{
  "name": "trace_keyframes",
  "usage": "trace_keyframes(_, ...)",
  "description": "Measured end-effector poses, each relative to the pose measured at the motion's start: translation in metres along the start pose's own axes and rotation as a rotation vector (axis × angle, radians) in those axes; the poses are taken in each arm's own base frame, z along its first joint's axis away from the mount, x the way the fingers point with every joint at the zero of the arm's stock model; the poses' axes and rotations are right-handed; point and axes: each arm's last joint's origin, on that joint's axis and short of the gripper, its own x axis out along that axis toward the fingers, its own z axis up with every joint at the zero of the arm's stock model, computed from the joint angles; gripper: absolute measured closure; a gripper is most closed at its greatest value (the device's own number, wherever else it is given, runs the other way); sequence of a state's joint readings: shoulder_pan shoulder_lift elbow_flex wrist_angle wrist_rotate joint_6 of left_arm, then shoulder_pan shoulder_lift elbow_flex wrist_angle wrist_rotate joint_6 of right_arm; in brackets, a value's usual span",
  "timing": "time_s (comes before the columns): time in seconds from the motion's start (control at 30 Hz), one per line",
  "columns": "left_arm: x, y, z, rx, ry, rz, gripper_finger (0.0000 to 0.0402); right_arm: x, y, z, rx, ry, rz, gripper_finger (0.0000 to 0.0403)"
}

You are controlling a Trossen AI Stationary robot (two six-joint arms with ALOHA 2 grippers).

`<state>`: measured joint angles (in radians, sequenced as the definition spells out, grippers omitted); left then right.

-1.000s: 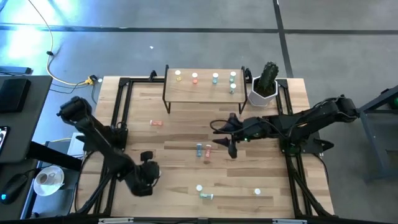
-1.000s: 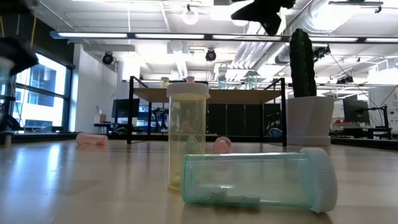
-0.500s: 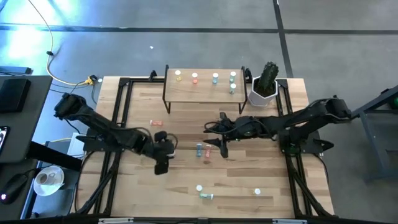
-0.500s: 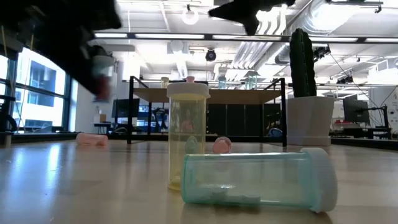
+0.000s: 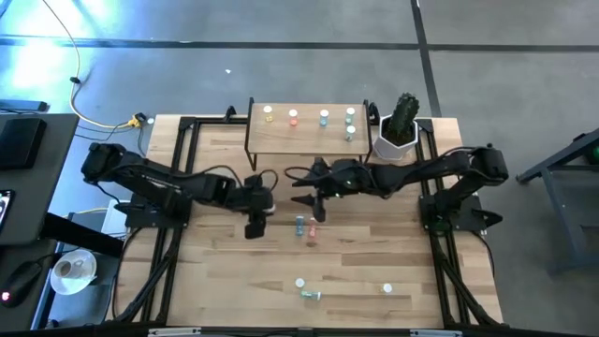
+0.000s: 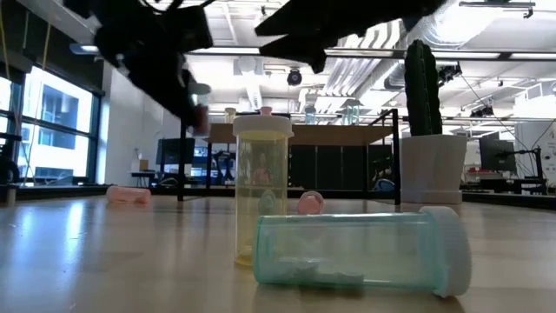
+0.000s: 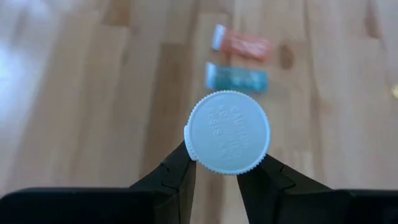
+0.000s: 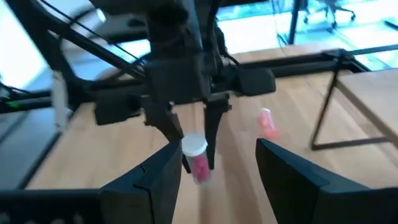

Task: Pick and place medicine bottles onto shelf by color
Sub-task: Put the left blue pill bottle on the shelf aligned with the other blue pill bottle

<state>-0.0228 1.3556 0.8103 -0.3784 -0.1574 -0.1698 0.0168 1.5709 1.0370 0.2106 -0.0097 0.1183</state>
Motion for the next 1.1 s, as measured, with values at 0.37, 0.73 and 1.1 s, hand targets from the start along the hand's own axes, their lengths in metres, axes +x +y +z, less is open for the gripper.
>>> trace_keyframes(0.37,-0.014,0.037,0.032,0.02,-0.04,0.088,0.0307,0.0,-0.013,0.026,-0.033,0.079,-0.049,0.0206)
trace_keyframes(0.73,-0.019,0.038,0.039,-0.011,-0.058,0.029,0.0307,0.002,-0.021,0.029,-0.035,0.045,-0.029,0.0206)
trace_keyframes(1.1,-0.019,0.038,0.036,-0.021,-0.027,0.017,0.0307,0.002,-0.022,0.035,-0.071,0.039,-0.008,0.0206)
